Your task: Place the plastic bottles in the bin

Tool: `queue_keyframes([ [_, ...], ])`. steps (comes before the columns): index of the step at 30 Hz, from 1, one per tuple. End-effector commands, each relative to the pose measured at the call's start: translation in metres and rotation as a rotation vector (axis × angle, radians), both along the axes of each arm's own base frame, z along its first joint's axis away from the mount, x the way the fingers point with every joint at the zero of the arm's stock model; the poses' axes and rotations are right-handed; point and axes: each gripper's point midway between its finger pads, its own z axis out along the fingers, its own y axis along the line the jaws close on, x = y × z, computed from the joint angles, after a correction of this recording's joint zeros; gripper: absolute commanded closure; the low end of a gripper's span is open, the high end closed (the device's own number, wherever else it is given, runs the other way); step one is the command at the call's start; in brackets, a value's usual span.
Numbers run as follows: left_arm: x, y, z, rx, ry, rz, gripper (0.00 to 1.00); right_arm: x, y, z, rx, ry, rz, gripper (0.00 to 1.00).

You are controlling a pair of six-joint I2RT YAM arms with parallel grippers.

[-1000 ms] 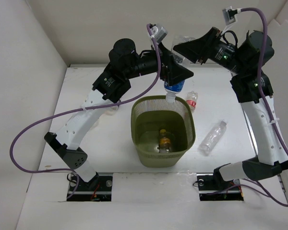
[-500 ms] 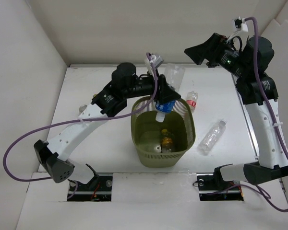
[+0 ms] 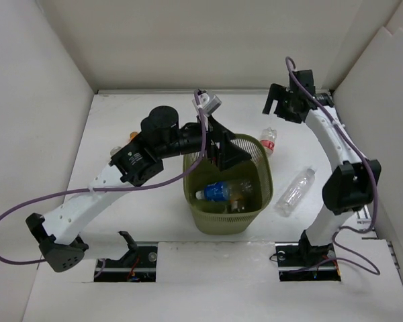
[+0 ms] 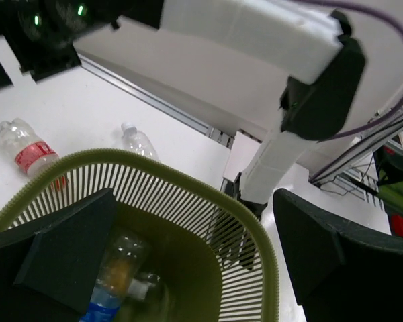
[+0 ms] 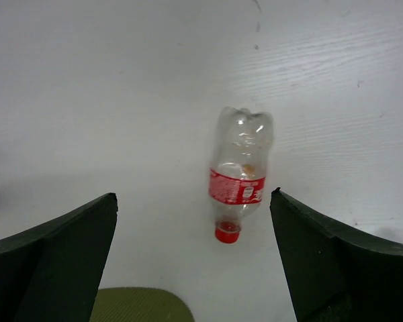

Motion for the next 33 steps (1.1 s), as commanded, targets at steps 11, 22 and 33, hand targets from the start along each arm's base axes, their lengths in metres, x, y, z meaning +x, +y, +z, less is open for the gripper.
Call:
queue_keyframes([
  [11, -0.002, 0.04, 0.099, -0.16, -0.113, 0.157, 0.0, 0.039, -0.023, -0.125, -0.093, 0.247, -0.048, 0.02],
  [22, 0.002, 0.055, 0.084, -0.12, -0.094, 0.228, 0.0, 0.035, -0.023, -0.18, -0.101, 0.397, -0.058, 0.06],
  [33, 0.032, 0.054, 0.063, -0.036, -0.001, 0.373, 0.0, 0.026, -0.025, -0.197, -0.061, 0.444, -0.058, 0.68],
])
